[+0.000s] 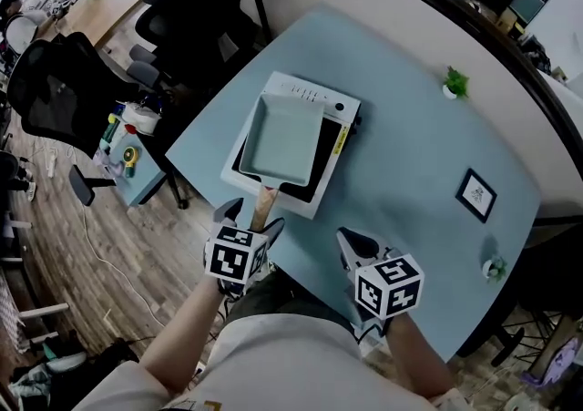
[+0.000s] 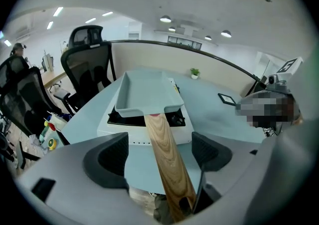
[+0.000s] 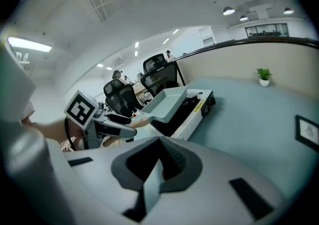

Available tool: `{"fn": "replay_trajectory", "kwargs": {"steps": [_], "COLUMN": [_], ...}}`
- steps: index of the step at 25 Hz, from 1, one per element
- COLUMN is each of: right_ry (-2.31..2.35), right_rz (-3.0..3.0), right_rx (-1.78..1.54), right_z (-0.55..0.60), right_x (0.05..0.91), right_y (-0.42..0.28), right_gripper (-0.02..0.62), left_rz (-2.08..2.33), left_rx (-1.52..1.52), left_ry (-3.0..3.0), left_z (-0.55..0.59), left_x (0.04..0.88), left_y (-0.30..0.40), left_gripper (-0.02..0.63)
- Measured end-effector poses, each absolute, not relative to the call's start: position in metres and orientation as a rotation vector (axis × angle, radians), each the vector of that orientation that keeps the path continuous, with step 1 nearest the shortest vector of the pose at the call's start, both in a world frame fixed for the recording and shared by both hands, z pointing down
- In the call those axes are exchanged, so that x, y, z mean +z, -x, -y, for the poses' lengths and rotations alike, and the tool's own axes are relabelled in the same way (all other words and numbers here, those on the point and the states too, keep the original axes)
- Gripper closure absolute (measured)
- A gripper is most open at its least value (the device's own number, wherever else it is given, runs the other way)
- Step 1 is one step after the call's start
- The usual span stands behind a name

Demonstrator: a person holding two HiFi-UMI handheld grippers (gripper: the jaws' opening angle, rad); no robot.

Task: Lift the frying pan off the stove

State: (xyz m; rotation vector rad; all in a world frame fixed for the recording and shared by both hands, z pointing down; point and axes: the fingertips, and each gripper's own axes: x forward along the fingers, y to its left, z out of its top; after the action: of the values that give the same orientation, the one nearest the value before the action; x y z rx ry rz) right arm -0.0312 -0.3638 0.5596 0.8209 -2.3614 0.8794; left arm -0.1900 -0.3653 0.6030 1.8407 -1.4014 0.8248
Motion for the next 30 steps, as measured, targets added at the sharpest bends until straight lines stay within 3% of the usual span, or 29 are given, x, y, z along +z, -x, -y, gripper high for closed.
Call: {"fn": "replay_trajectory", "kwargs": {"steps": [10, 23, 30], "right_ry": [-0.847, -0.870, -0.877], "right_rz": [2.300, 2.246, 2.239], "right_rx": [0.934, 0.965, 0.950], "right_z": [0.364, 0.366, 0.364], "right_x": [0.583, 0.607, 0.615], "right_y": [0.040, 0.056, 0.069], "right_gripper": [0.591, 0.591, 0.591], "left_rz": [1.281, 1.165, 1.143], "left_rx": [0.810, 0.809, 0.712], "left_ry": [-1.816, -1.811, -1.820], "left_z": [0.373, 0.367, 0.369], "left_x": [0.639, 0.674, 0.668], "left_y": [0.186, 0.175, 0.179], "left_gripper": [0.222, 0.458, 0.474]}}
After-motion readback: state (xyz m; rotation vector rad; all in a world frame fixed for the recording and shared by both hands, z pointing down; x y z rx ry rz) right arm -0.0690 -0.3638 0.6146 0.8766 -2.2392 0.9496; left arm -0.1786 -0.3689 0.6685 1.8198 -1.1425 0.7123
